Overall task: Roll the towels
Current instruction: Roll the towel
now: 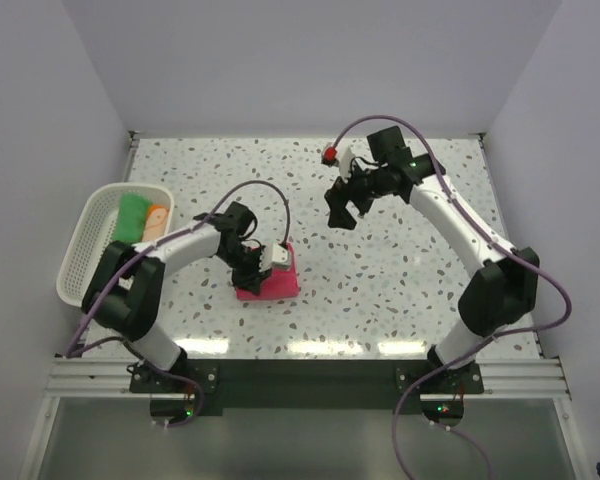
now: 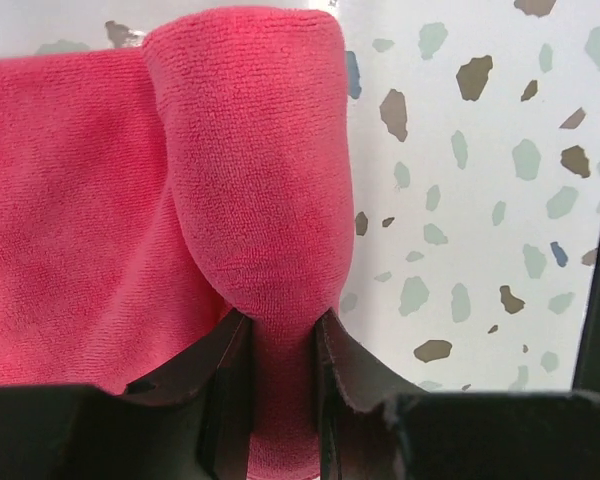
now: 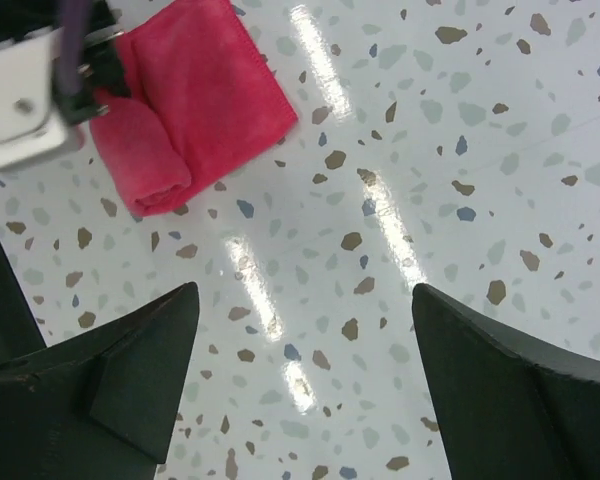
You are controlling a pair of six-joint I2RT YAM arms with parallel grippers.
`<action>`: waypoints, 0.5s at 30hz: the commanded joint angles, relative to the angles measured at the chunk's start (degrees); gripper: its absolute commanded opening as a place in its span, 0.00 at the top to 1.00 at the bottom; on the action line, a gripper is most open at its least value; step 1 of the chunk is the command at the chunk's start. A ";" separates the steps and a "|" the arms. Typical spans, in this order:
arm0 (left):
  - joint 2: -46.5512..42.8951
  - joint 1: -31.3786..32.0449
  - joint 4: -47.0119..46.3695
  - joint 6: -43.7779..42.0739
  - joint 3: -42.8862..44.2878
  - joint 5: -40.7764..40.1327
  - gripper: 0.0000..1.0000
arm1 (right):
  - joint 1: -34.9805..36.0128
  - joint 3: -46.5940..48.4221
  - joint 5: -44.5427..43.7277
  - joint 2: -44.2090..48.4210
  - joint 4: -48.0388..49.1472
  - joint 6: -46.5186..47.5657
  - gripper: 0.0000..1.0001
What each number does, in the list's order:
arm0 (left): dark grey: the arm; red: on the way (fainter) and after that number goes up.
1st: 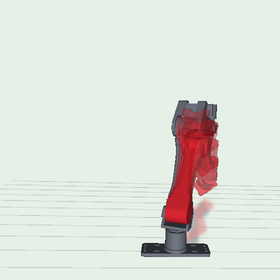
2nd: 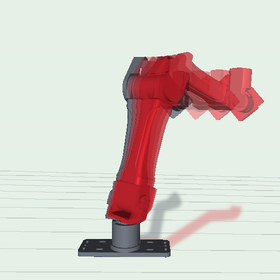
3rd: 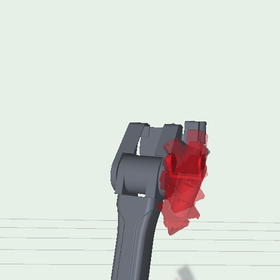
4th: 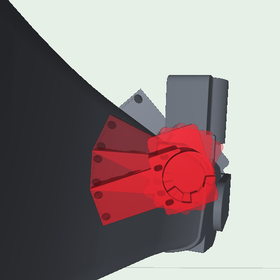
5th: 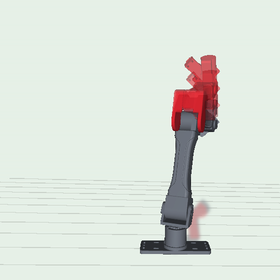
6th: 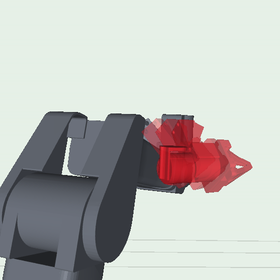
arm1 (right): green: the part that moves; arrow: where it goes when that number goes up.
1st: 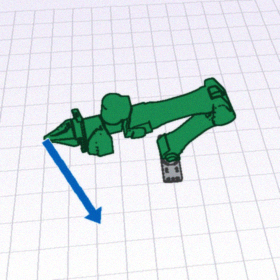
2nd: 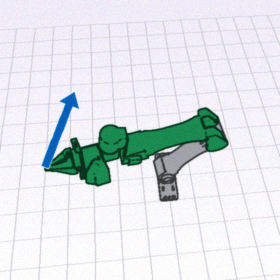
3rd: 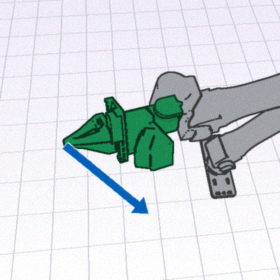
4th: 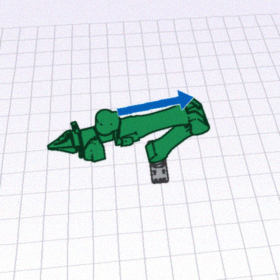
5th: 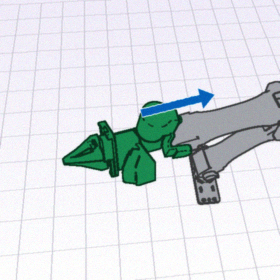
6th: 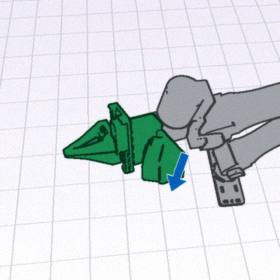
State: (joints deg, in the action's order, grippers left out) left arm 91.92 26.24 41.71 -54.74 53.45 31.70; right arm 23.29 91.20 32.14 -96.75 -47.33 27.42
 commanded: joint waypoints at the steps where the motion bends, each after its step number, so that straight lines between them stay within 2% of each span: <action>1: 10.01 -4.43 9.95 -5.55 5.51 1.51 0.85 | 1.06 -5.23 -4.72 6.47 1.28 5.44 0.11; 4: 16.78 -7.07 14.88 -7.39 12.89 4.15 0.83 | 2.37 -8.40 -4.02 8.68 0.93 7.29 0.31; 5: 18.37 -7.51 15.93 -7.83 14.73 4.76 0.83 | 2.90 -9.28 -4.45 9.03 0.49 8.25 0.48; 6: 21.52 -8.13 18.20 -8.88 18.15 5.21 0.83 | 3.77 -9.81 -4.72 9.38 -0.04 9.05 0.53; 8: 24.52 -8.40 19.89 -8.89 21.15 5.30 0.83 | 4.22 -12.26 -4.46 10.87 1.53 10.20 0.58; 11: 30.67 -8.48 23.67 -9.94 25.64 5.21 0.84 | 6.67 -14.29 -5.24 11.94 4.60 10.29 0.60; 15: 34.72 -8.49 24.82 -10.12 28.63 4.42 0.82 | 16.14 -15.52 -15.85 9.57 9.35 10.81 0.64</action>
State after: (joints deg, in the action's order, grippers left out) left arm 121.21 18.00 71.66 -59.79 81.49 44.40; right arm 33.87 75.81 23.55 -87.55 -43.99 36.45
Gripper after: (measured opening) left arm 0.294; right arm 0.365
